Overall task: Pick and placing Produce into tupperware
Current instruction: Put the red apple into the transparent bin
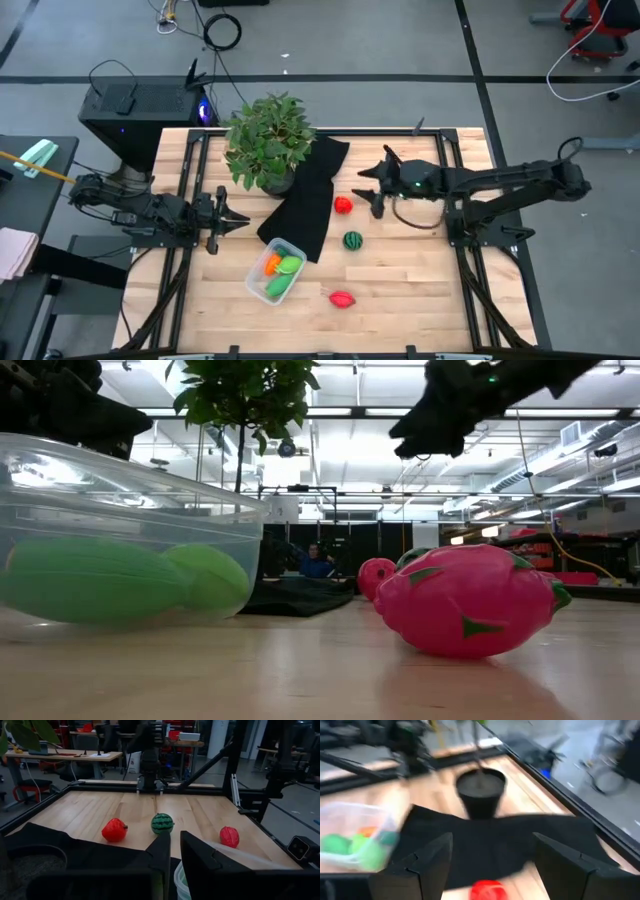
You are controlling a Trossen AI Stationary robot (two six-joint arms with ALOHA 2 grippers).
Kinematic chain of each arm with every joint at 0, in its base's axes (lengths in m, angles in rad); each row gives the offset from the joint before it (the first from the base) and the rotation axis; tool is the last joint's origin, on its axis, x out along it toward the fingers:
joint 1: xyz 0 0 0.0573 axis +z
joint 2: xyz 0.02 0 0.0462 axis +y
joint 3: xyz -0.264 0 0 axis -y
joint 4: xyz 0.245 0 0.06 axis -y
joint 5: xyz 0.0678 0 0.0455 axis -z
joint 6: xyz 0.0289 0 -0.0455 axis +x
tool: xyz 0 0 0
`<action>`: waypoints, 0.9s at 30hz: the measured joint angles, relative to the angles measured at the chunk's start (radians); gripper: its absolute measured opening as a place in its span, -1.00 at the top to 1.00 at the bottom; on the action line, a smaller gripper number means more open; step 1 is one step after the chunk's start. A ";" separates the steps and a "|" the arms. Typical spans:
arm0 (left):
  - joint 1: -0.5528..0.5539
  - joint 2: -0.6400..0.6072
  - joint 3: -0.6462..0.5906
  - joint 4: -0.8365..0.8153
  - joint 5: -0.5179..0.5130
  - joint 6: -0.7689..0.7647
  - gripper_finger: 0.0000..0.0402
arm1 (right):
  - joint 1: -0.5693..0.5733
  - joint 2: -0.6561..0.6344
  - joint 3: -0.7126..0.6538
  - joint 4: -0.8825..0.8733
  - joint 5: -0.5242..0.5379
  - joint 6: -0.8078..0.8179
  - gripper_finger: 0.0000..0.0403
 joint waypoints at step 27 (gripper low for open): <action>0.000 0.000 0.000 -0.008 0.000 -0.001 0.70 | 0.002 0.582 0.536 -0.659 0.110 0.424 -0.74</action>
